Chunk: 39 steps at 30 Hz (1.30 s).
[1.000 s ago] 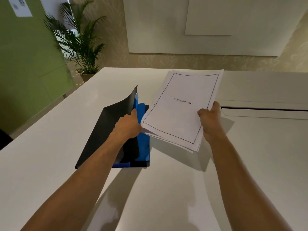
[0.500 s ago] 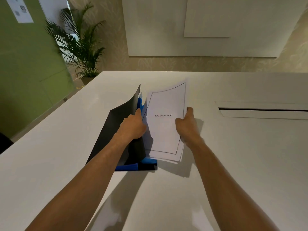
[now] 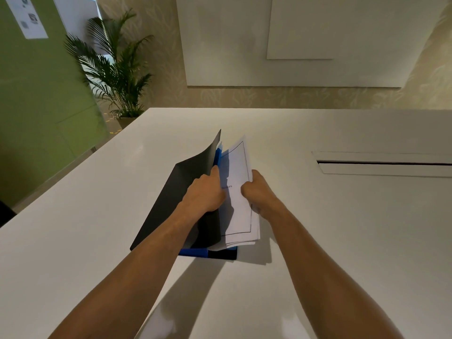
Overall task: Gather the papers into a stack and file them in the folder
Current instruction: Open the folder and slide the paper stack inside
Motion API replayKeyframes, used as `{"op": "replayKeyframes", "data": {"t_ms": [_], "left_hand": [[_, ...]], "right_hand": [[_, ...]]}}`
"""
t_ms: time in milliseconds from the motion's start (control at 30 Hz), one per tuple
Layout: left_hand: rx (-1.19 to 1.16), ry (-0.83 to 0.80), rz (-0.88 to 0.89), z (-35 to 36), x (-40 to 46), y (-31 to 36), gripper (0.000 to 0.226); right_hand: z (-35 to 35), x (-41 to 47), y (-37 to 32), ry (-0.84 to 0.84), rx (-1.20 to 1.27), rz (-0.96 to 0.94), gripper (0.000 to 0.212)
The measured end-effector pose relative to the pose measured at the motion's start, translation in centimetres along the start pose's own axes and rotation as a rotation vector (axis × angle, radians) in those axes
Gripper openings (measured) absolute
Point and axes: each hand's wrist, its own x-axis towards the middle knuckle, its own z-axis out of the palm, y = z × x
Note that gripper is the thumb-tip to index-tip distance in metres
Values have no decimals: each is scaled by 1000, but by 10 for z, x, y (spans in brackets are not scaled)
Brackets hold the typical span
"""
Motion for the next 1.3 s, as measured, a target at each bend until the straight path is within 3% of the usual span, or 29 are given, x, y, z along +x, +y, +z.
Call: {"op": "replayKeyframes", "data": {"t_ms": [133,300,433,567,700,867,1033,1167,1300], "left_hand": [[-45,-13,30,6,-1,14,57],[-68,-19,42,4,-3,22,57],[-84,-19,48,7,-4,30,57],[-75,-60,59,10,-3,30,63],[-66,-58,98,17,-3,29,62],[-34,-41,148,37,-5,31,67],[106,64,198,60,-9,34,61],[195,145,207,73,-12,32,39],[187,169,209,82,-10,24,38]], "right_hand": [[20,1,6,-89,46,-63,13],[32,4,21,-169,-211,-41,45],[37,5,28,-168,-211,4,46],[29,2,39,3,-509,-151,51],[14,-2,46,218,-679,-196,41],[-4,-4,57,423,-544,-135,33],[-13,-7,69,478,-436,-38,42],[-16,-9,75,559,-453,2,40],[-22,-9,77,541,-433,-18,31]]}}
